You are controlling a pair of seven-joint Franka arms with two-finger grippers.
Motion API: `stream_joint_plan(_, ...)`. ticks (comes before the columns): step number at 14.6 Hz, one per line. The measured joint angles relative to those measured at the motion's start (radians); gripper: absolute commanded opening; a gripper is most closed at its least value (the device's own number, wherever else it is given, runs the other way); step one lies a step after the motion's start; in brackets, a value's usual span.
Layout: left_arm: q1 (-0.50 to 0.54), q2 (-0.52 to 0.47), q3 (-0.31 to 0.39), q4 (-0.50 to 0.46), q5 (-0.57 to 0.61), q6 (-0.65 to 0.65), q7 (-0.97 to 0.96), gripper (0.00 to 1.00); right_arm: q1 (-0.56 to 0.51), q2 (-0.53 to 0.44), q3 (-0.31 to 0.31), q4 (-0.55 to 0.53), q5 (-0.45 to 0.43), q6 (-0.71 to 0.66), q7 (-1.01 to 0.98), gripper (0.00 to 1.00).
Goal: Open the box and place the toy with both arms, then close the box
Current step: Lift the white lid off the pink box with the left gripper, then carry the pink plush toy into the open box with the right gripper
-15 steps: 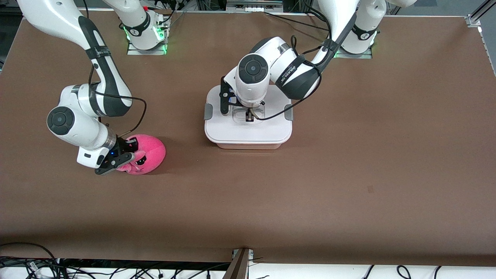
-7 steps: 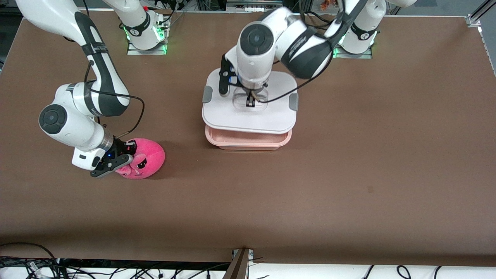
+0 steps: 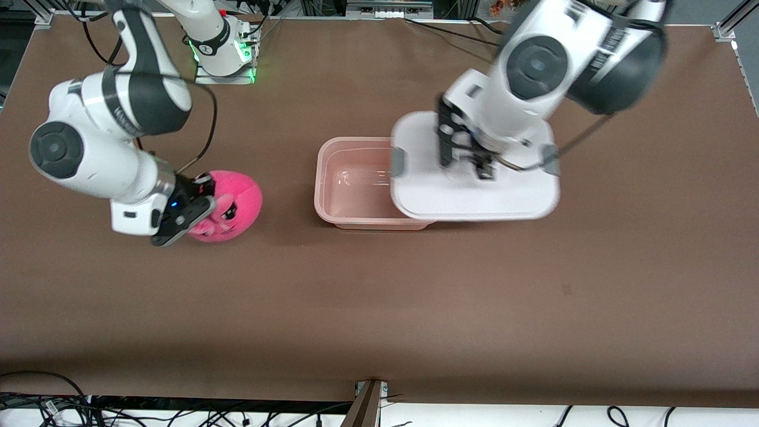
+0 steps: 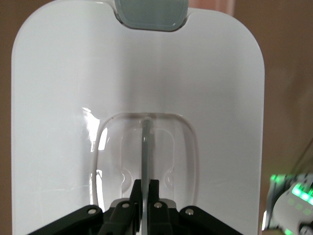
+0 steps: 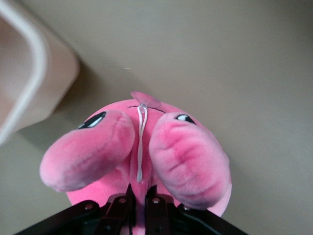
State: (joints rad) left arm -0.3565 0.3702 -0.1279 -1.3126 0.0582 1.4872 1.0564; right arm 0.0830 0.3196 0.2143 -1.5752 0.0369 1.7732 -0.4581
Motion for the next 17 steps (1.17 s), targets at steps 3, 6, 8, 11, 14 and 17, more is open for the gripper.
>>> stream_joint_plan(3,0.132,0.002,0.002,-0.003,0.081,-0.001,0.150,0.00,0.005,-0.003,0.137,0.017,-0.011,-0.026,0.000,0.00)
stream_joint_plan(6,0.180,0.006,0.003,-0.006,0.104,-0.001,0.174,0.00,0.019,-0.002,0.243,0.017,-0.054,-0.028,0.000,0.00)
stream_joint_plan(8,0.213,0.007,0.002,-0.006,0.104,-0.001,0.174,0.00,0.066,0.001,0.269,0.017,-0.094,-0.029,-0.001,0.00)
stream_joint_plan(11,0.280,0.020,0.000,-0.010,0.085,0.000,0.219,0.00,0.156,0.017,0.271,0.017,-0.152,-0.028,0.000,0.00)
stream_joint_plan(14,0.302,0.035,-0.003,-0.013,0.078,0.001,0.241,0.00,0.193,0.054,0.271,0.017,-0.219,-0.023,0.000,0.00)
stream_joint_plan(17,0.299,0.041,-0.013,-0.013,0.078,0.001,0.241,0.00,0.220,0.095,0.271,0.040,-0.249,-0.017,-0.001,0.00)
